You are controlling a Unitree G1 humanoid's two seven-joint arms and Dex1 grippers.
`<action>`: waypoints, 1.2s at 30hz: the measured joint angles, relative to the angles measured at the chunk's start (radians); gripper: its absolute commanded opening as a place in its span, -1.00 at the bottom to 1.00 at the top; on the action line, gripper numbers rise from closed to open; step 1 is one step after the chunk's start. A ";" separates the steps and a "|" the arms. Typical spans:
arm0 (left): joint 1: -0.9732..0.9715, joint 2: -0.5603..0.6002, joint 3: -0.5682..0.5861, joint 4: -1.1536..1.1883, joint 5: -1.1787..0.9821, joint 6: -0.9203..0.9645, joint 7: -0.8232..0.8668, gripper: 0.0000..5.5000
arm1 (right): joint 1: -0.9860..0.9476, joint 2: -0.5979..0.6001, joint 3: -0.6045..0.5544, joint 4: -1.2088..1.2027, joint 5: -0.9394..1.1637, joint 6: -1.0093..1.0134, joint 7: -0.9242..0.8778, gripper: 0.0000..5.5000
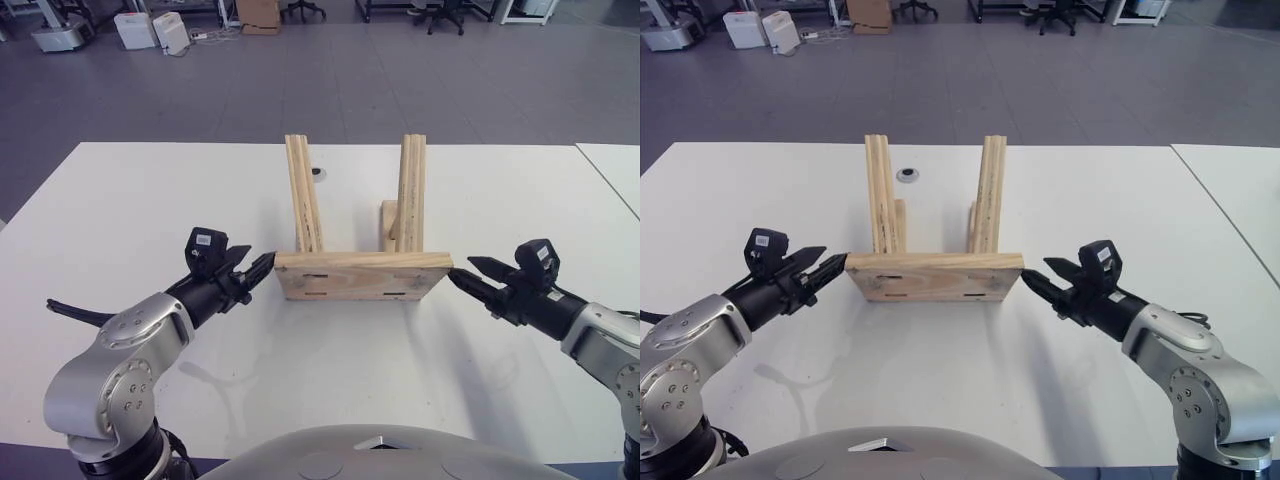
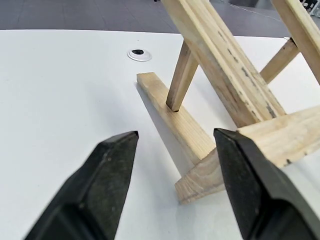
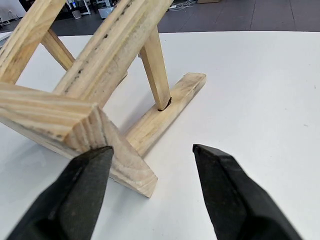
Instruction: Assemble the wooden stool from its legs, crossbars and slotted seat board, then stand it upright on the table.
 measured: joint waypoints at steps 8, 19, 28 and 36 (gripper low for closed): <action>0.216 0.376 0.029 0.203 0.021 -0.349 -0.335 0.08 | 0.172 -0.270 0.094 0.239 -0.242 -0.384 0.348 0.09; 0.051 0.576 -0.411 0.517 0.210 -0.880 -0.704 0.27 | -0.249 -0.354 0.475 0.473 -0.335 -0.627 0.790 0.31; -0.082 0.538 -0.518 0.602 0.201 -0.925 -0.769 -0.28 | -0.324 -0.312 0.542 0.538 -0.391 -0.667 0.791 -0.28; -0.149 0.556 -0.527 0.658 0.177 -0.949 -0.840 -0.46 | -0.360 -0.309 0.527 0.536 -0.359 -0.639 0.831 -0.44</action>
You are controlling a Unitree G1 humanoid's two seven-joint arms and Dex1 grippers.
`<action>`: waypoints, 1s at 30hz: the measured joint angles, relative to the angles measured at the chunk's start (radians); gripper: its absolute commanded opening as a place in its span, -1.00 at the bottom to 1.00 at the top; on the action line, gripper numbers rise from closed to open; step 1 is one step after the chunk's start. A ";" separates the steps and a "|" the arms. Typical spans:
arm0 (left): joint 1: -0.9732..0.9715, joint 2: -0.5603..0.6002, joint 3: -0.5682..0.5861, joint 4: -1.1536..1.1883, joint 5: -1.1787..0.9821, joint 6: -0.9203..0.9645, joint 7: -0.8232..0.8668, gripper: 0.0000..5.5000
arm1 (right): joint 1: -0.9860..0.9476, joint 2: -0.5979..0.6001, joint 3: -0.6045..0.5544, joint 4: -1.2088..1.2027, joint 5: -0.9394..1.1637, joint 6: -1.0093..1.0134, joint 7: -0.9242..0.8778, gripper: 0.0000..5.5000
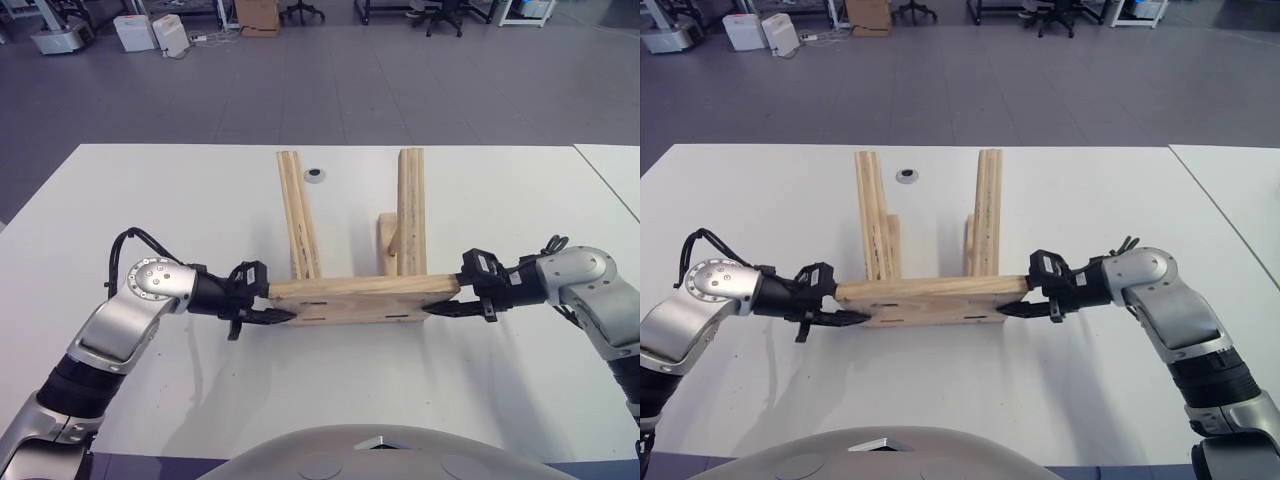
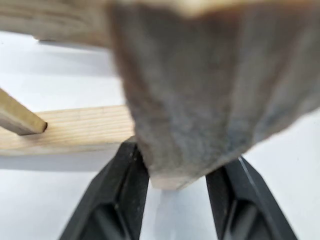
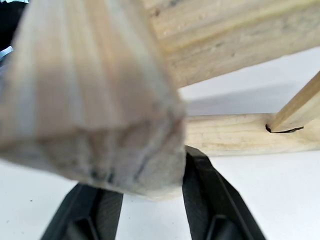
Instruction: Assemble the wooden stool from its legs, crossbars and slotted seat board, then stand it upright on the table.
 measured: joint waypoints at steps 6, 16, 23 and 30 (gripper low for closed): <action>-0.325 0.021 0.168 0.120 -0.494 0.534 -0.010 -0.46 | -0.356 -0.125 -0.073 0.135 0.312 0.575 0.178 -0.44; -0.833 0.309 -0.320 0.633 -1.232 1.111 0.028 -0.53 | -0.894 -0.271 0.509 0.522 0.954 1.153 0.192 -0.51; -0.722 0.410 -0.480 0.619 -1.588 1.089 0.325 -0.11 | -0.563 -0.396 0.575 0.454 1.548 1.105 -0.208 0.06; -0.402 0.423 -0.114 0.476 -1.597 0.911 0.542 0.30 | -0.116 -0.420 0.119 0.379 1.585 0.897 -0.493 0.43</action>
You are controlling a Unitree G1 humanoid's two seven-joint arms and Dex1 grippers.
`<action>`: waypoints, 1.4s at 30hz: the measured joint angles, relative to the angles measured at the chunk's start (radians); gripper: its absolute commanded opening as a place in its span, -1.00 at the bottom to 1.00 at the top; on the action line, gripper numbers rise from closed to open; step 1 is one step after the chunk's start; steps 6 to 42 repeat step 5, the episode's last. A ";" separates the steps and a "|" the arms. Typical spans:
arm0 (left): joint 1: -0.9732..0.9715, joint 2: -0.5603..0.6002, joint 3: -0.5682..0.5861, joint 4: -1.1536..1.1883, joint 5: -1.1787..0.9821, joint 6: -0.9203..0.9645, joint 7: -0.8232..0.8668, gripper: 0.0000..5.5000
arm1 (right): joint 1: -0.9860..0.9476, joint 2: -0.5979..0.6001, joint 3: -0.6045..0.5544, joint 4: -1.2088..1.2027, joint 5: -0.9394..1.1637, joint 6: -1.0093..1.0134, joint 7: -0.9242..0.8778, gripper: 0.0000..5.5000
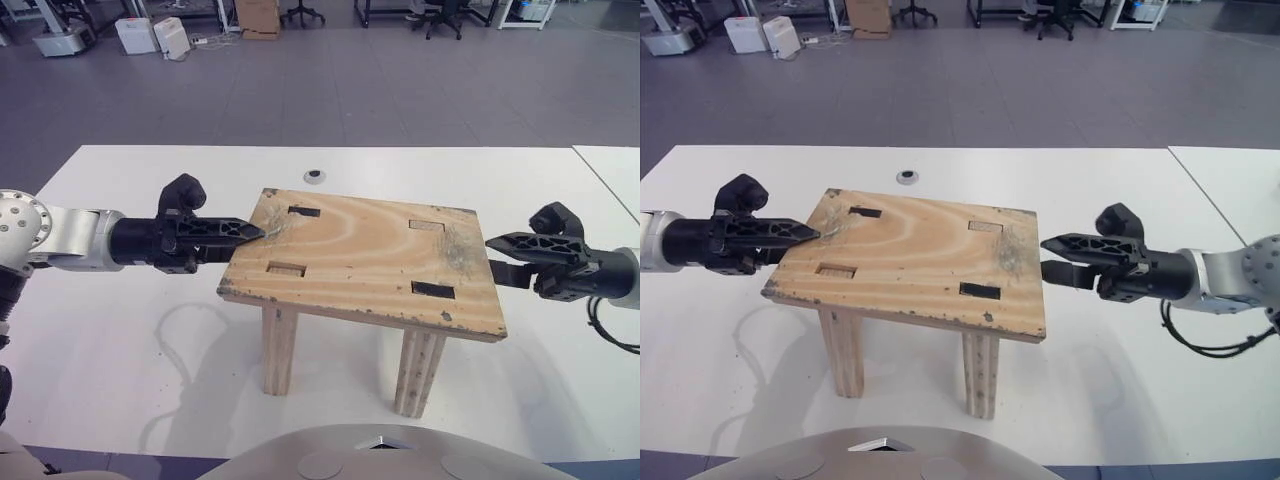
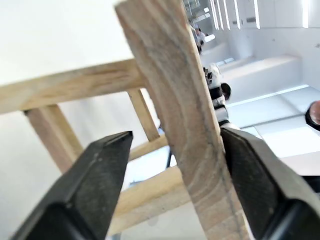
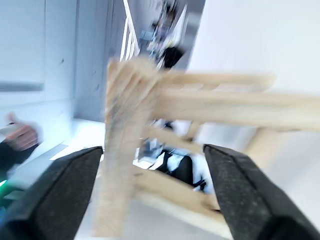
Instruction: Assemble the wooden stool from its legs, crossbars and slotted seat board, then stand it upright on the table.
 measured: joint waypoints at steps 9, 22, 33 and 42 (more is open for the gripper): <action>0.111 0.010 0.387 0.175 0.143 -0.251 0.023 0.33 | 0.180 0.121 -0.438 0.009 -0.178 -0.394 -0.216 0.43; 0.111 0.010 0.387 0.175 0.143 -0.251 0.023 0.33 | 0.180 0.121 -0.438 0.009 -0.178 -0.394 -0.216 0.43; 0.111 0.010 0.387 0.175 0.143 -0.251 0.023 0.33 | 0.180 0.121 -0.438 0.009 -0.178 -0.394 -0.216 0.43; 0.111 0.010 0.387 0.175 0.143 -0.251 0.023 0.33 | 0.180 0.121 -0.438 0.009 -0.178 -0.394 -0.216 0.43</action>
